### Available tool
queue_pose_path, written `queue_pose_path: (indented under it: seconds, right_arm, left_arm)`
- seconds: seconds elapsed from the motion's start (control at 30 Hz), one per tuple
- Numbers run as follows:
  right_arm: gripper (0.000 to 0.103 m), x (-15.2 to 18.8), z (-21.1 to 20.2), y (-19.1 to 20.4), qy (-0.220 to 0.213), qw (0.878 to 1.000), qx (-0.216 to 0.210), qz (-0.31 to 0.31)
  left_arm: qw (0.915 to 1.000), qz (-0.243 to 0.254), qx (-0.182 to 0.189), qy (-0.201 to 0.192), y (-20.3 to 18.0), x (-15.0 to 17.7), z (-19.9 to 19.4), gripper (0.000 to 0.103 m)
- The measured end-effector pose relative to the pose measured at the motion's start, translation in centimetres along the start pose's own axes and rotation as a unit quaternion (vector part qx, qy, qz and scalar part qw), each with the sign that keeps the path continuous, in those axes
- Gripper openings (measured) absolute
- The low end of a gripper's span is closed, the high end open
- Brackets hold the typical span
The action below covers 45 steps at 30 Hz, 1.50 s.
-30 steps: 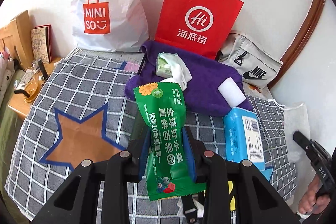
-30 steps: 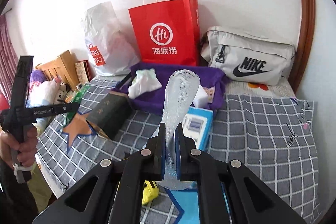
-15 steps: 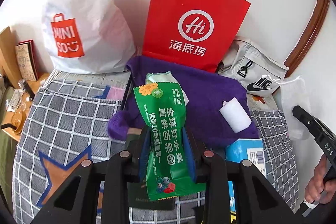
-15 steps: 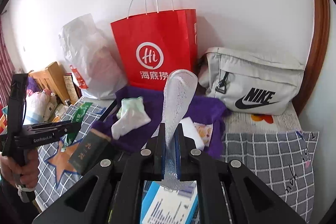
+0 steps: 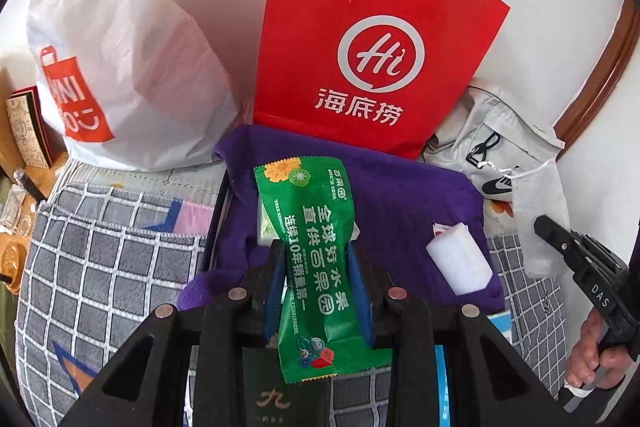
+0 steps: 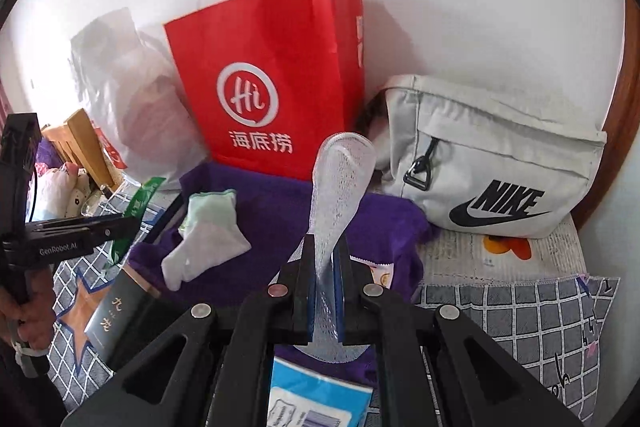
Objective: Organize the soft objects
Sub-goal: 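Lower the green packet and mesh bag onto the purple towel and open both tools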
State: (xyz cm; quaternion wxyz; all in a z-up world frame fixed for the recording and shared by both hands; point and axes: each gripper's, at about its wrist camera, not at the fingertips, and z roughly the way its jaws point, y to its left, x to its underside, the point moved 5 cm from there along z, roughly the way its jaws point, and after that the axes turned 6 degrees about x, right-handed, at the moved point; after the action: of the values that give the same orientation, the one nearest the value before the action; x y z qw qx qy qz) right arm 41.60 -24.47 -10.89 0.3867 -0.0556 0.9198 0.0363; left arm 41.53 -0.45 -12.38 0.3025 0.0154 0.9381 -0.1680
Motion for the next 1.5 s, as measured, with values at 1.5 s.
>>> queue_pose_path:
  seconds: [1.5]
  right_arm:
    - [0.041,1.9,7.3,0.2,0.058,0.998,-0.005,-0.022]
  left_arm:
    - [0.9983,-0.028,0.024,0.044,1.3,0.1,6.7,0.037]
